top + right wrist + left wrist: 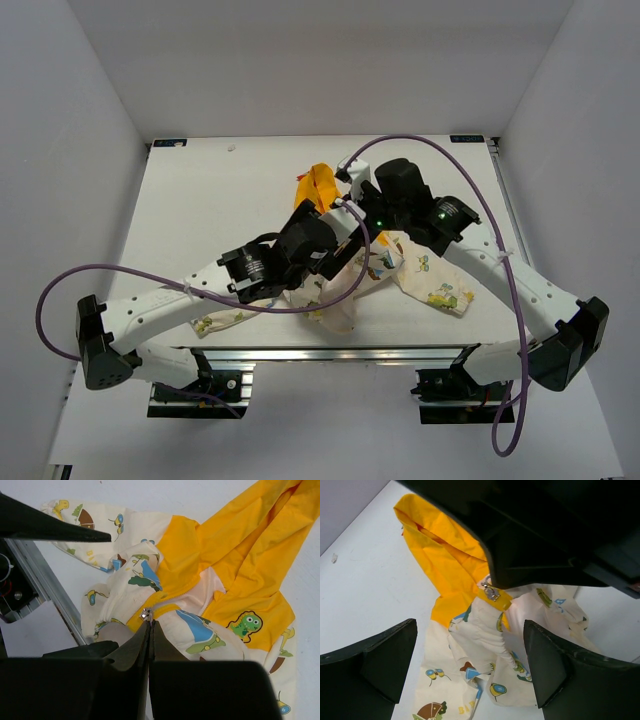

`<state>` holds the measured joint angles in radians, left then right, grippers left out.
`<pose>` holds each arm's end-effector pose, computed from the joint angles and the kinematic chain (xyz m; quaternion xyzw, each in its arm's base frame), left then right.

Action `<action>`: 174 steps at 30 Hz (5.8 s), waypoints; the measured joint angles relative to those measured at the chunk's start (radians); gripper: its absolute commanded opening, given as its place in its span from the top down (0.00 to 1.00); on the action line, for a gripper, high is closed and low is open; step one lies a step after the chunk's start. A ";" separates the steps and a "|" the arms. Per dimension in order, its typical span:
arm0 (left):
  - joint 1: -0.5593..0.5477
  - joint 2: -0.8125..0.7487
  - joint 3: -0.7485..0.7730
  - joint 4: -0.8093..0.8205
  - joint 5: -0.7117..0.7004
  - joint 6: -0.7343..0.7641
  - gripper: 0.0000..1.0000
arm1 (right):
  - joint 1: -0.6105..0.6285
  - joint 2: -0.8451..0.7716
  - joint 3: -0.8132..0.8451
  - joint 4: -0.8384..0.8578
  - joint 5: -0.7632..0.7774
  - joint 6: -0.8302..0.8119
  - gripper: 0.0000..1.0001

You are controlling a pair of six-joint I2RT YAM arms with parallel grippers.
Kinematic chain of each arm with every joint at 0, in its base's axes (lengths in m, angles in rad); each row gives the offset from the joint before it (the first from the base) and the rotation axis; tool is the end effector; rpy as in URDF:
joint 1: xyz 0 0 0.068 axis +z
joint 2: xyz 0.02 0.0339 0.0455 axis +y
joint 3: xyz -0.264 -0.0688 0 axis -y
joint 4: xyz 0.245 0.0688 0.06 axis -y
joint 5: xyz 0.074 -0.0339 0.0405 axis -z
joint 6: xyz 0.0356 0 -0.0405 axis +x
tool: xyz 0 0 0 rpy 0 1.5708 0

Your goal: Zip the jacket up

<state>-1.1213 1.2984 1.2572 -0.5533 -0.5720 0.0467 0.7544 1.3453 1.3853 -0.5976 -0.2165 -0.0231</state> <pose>0.1400 -0.2459 0.3594 0.3568 0.7798 -0.0162 0.5141 0.2102 0.2081 0.3830 -0.3780 0.7846 0.2607 0.4167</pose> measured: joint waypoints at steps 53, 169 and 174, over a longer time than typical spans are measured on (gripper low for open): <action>0.027 0.060 -0.019 0.090 0.072 0.051 1.00 | -0.059 0.001 0.013 -0.050 -0.043 0.046 1.00; 0.628 0.776 0.257 0.117 0.537 -0.504 1.00 | -0.549 0.482 -0.258 0.308 0.431 0.291 1.00; 0.628 0.555 0.068 0.087 0.567 -0.540 1.00 | -0.603 0.425 -0.295 0.264 0.440 0.304 1.00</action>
<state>-0.4934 1.8534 1.3251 -0.4664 -0.0051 -0.4931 0.1516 1.7702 1.0901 -0.3336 0.2237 0.2813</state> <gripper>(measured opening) 0.094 0.007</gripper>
